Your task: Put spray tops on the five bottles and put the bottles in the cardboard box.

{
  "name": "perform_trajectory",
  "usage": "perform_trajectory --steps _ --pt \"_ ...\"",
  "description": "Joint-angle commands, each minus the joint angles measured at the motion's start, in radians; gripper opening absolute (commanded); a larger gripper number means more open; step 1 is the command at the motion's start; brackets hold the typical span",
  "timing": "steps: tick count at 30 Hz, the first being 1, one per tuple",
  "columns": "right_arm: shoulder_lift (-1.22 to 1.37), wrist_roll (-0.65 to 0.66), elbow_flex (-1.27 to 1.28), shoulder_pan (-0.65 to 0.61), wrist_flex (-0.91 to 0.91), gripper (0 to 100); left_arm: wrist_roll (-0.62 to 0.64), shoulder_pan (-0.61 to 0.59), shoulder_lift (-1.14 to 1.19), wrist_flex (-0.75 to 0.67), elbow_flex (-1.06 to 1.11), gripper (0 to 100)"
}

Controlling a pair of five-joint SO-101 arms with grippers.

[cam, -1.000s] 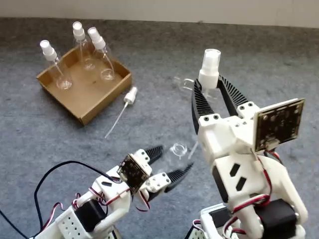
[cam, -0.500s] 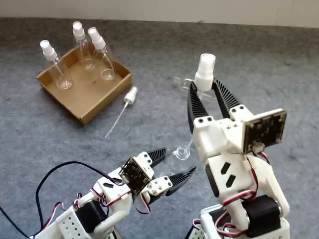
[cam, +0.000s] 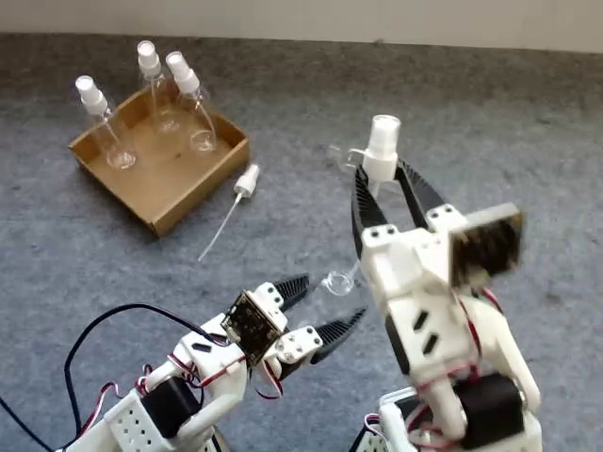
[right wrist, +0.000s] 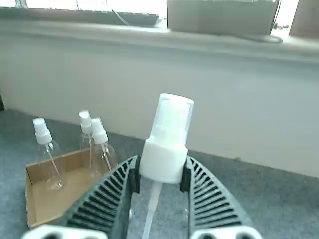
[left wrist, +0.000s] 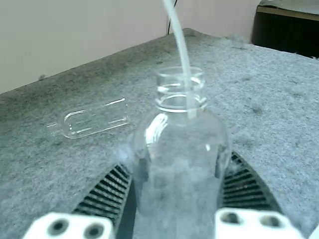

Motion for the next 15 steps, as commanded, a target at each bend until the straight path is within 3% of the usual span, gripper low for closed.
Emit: perform_trajectory --steps 1,6,15 --pt "-0.084 -0.002 0.019 -0.015 0.065 5.6 0.011 -0.027 -0.007 -0.032 0.021 4" --pt "-0.147 0.002 0.074 -0.113 0.134 5.8 0.011 -0.027 -0.007 -0.032 0.021 4" --pt "-0.156 0.000 0.186 -0.125 0.216 5.9 0.011 -0.035 -0.007 -0.032 0.021 4"
